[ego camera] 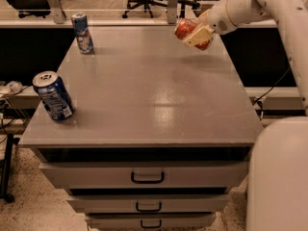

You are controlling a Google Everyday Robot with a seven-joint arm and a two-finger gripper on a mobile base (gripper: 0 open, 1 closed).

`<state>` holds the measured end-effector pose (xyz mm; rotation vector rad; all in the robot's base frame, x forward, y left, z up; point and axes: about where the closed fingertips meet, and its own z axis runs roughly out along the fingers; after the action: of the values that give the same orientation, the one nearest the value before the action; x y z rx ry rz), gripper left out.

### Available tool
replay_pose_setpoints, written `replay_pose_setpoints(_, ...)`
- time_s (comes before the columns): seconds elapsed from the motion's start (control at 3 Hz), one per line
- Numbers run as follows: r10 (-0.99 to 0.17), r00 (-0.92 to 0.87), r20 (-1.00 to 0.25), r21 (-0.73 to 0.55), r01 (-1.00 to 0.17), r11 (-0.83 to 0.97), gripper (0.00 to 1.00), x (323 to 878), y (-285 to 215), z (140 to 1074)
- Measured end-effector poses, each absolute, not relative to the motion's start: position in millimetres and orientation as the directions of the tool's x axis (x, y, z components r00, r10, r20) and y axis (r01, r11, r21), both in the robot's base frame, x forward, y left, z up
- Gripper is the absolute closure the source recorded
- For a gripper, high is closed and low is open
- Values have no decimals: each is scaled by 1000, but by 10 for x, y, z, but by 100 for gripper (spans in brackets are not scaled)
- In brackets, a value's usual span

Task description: Place coke can upright

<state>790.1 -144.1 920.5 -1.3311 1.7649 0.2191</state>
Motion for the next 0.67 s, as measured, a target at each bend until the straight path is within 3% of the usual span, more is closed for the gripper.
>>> replay_pose_setpoints(0.67, -360, 27, -932, -234, -805, 545, 100, 7736, -1722, 9269)
